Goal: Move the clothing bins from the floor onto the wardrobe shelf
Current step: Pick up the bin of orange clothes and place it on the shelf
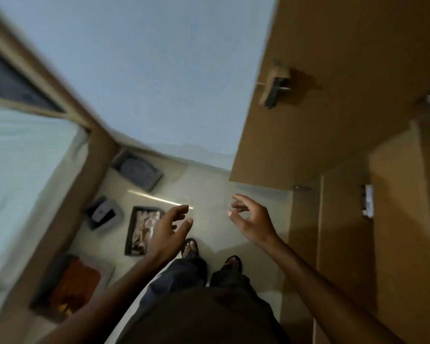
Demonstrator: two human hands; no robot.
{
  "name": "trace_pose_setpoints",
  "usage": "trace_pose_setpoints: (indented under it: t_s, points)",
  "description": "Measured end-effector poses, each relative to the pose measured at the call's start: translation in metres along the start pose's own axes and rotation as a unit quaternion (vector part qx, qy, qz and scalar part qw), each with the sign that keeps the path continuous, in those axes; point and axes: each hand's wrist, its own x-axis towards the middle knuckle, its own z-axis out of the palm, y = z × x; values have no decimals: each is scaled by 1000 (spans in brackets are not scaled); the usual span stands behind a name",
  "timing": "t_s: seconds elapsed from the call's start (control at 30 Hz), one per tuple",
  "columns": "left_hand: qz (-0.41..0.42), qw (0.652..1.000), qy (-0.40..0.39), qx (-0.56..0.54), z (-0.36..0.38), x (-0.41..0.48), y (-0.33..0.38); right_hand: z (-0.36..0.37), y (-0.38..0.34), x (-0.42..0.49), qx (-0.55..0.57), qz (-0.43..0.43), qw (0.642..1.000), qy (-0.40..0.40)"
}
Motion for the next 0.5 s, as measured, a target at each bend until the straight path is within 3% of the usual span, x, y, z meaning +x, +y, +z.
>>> trace_pose_setpoints:
  t_s: [0.23, 0.5]
  points:
    - [-98, 980, 157, -76, -97, -56, -80, 122, -75, 32, -68, -65, 981, -172]
    - [-171, 942, 271, -102, -193, -92, -162, 268, -150, 50, -129, -122, 939, -296]
